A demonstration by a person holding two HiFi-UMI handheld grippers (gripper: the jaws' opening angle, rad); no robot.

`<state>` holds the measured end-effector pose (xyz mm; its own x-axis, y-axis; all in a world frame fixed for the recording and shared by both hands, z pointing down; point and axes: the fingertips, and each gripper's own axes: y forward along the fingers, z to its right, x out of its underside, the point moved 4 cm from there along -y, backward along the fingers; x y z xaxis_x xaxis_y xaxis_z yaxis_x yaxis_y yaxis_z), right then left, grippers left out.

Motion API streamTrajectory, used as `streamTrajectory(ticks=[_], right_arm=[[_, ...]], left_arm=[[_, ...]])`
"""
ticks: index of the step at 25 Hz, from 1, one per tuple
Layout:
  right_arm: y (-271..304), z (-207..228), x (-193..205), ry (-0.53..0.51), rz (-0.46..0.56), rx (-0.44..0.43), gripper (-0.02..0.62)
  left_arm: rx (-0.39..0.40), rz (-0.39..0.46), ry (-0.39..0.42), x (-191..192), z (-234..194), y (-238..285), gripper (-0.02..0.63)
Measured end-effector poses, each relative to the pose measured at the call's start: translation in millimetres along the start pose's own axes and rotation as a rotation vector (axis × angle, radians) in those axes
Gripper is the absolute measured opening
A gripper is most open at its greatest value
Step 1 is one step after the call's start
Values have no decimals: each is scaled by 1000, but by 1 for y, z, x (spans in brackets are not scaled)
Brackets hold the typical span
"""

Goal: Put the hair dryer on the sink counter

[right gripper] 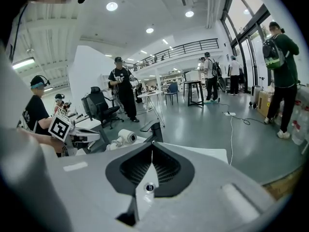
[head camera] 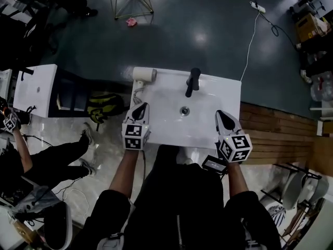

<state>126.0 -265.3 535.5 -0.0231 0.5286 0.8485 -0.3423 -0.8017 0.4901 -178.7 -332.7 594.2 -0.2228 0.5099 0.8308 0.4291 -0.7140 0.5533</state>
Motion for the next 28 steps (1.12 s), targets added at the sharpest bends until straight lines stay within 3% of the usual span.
streamTrajectory(ticks=[12,28], right_arm=[[-32,4,5,-12,37,-40,3],[-95,-12,29,-64,110,-69,3]], left_arm=[[-20,21,39,2,38,-38,12],[-68,83,-5,20,94,-105,12]])
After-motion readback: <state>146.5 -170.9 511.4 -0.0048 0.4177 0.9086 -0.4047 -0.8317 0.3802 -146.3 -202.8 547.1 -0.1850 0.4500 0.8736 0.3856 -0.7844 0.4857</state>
